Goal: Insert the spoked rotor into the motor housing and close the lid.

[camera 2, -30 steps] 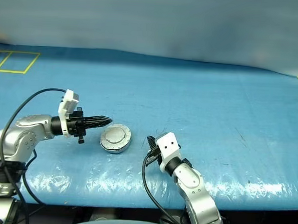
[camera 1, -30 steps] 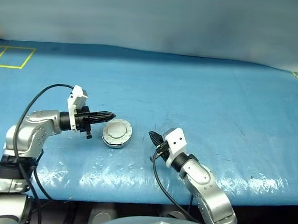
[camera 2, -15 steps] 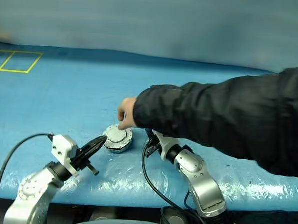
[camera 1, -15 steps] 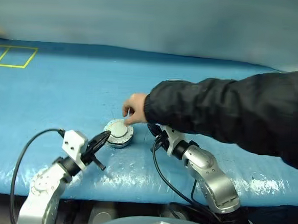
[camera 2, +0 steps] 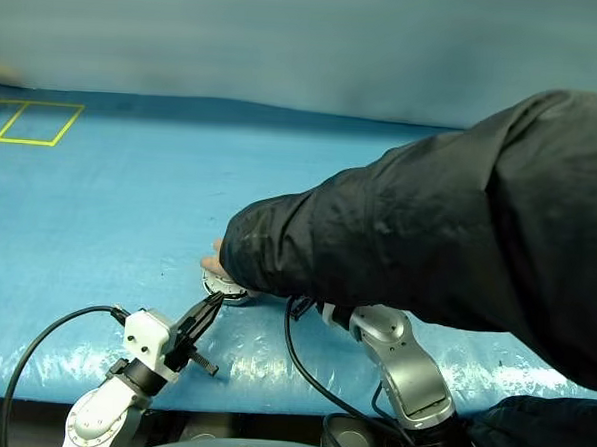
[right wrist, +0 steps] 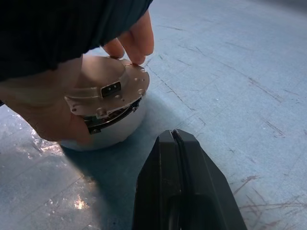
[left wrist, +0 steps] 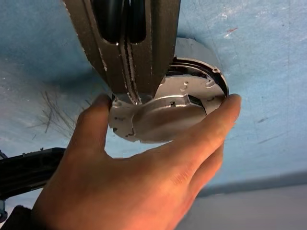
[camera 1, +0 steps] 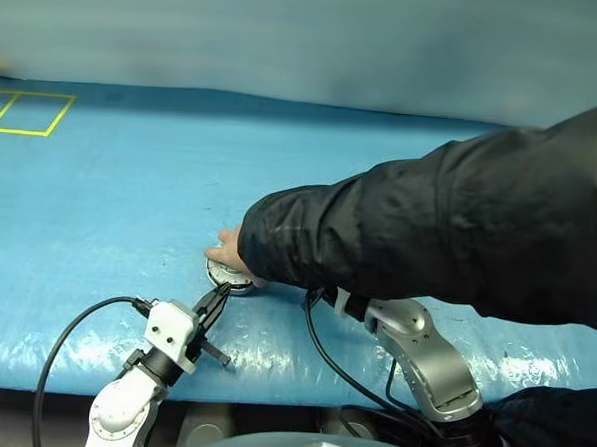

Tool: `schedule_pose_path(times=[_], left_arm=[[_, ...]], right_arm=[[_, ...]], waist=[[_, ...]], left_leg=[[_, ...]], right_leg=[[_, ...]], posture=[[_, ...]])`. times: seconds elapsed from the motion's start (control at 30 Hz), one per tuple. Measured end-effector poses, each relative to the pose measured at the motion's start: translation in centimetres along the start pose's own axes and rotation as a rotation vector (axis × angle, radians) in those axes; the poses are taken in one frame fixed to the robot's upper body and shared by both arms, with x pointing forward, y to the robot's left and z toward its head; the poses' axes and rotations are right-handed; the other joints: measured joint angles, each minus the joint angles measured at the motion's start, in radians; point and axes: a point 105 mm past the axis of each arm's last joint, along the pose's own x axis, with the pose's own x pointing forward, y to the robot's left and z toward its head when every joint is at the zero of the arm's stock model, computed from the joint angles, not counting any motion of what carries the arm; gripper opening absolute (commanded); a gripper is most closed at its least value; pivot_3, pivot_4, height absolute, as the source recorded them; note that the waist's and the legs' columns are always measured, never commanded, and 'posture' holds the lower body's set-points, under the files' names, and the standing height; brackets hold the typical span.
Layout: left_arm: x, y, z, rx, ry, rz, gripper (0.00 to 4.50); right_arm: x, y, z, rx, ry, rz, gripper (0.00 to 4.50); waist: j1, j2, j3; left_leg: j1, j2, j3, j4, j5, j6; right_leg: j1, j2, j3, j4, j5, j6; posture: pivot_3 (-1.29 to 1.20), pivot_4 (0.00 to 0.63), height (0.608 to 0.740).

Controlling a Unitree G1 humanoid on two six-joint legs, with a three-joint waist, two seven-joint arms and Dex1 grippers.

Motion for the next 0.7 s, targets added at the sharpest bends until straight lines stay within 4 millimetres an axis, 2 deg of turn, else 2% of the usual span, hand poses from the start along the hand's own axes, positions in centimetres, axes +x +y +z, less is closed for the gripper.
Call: schedule_pose_path(times=[0.2,0.43,0.7], left_arm=[[0.5,0.2,-1.1,0.001,0.008,-0.058,0.03],[0.8,0.6,-0.8,0.009,-0.008,-0.071,0.03],[-0.5,0.8,-1.2,-0.012,0.022,-0.056,0.03]], right_arm=[[0.1,-0.1,0.1,0.006,-0.008,-0.013,0.0],[0.0,-0.4,0.2,0.009,-0.01,-0.031,0.0],[0.0,-0.4,0.0,0.013,-0.002,-0.031,0.0]], waist=[[-0.001,0.0,0.0],[-0.001,0.0,0.0],[-0.002,0.0,0.0]], left_leg=[[0.001,0.0,0.0,0.0,0.0,0.0],[0.001,0.0,0.0,0.0,0.0,0.0],[0.001,0.0,0.0,0.0,0.0,0.0]], right_leg=[[0.0,0.0,0.0,0.0,0.0,0.0],[0.001,0.0,0.0,0.0,0.0,0.0],[0.001,0.0,0.0,0.0,0.0,0.0]], posture=[[0.0,0.15,0.74],[0.0,0.15,0.74],[0.0,0.15,0.74]])
